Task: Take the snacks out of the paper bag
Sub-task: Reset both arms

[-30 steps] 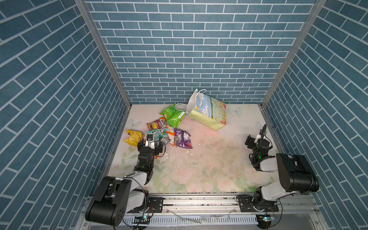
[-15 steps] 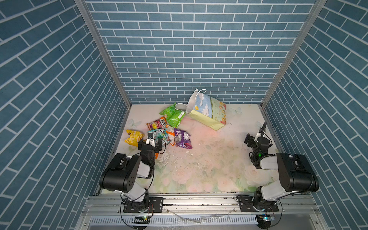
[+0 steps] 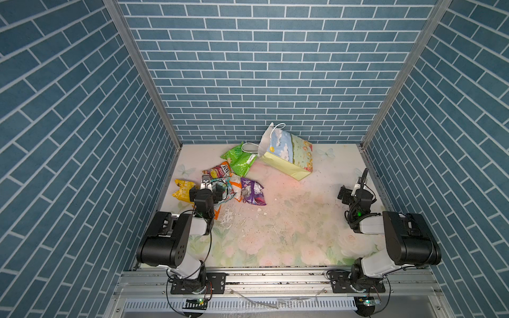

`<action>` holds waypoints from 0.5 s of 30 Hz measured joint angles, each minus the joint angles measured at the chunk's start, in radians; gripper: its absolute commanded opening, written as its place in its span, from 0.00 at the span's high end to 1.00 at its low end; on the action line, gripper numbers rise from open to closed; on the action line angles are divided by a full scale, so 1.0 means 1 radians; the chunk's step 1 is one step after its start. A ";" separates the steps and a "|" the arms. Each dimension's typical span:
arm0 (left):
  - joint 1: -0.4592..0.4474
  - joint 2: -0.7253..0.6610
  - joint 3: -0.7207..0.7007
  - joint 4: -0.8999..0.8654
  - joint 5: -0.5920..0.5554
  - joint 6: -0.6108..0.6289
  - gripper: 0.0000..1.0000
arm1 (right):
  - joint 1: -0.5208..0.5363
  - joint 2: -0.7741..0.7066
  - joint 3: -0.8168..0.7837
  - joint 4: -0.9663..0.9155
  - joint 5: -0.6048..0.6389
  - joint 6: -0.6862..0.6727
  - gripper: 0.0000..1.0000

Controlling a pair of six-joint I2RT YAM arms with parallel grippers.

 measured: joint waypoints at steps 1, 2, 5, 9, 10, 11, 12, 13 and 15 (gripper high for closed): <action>0.000 0.000 0.000 -0.003 -0.001 -0.002 0.01 | 0.000 0.000 0.000 -0.001 0.000 0.000 0.01; 0.000 0.000 0.000 -0.005 -0.002 -0.003 0.00 | 0.000 0.000 0.000 -0.001 0.000 0.000 0.01; 0.000 0.000 0.000 -0.006 -0.003 -0.005 0.00 | 0.000 0.000 0.000 -0.002 0.000 0.000 0.01; 0.000 0.000 0.000 -0.007 -0.003 -0.006 0.00 | 0.000 0.000 0.000 -0.002 0.000 0.000 0.01; 0.000 0.000 0.000 -0.007 -0.003 -0.006 0.00 | 0.000 0.000 0.000 -0.002 0.000 0.000 0.01; 0.000 0.000 0.000 -0.007 -0.003 -0.006 0.00 | 0.000 0.000 0.000 -0.002 0.000 0.000 0.01; 0.000 0.000 0.000 -0.007 -0.003 -0.006 0.01 | 0.000 0.000 0.000 -0.002 0.000 0.000 0.01; 0.000 0.000 0.000 -0.007 -0.003 -0.006 0.00 | 0.000 0.000 0.000 -0.002 0.000 0.000 0.01; 0.000 0.000 0.000 -0.008 -0.003 -0.006 0.00 | 0.000 0.000 0.000 -0.003 0.000 0.000 0.01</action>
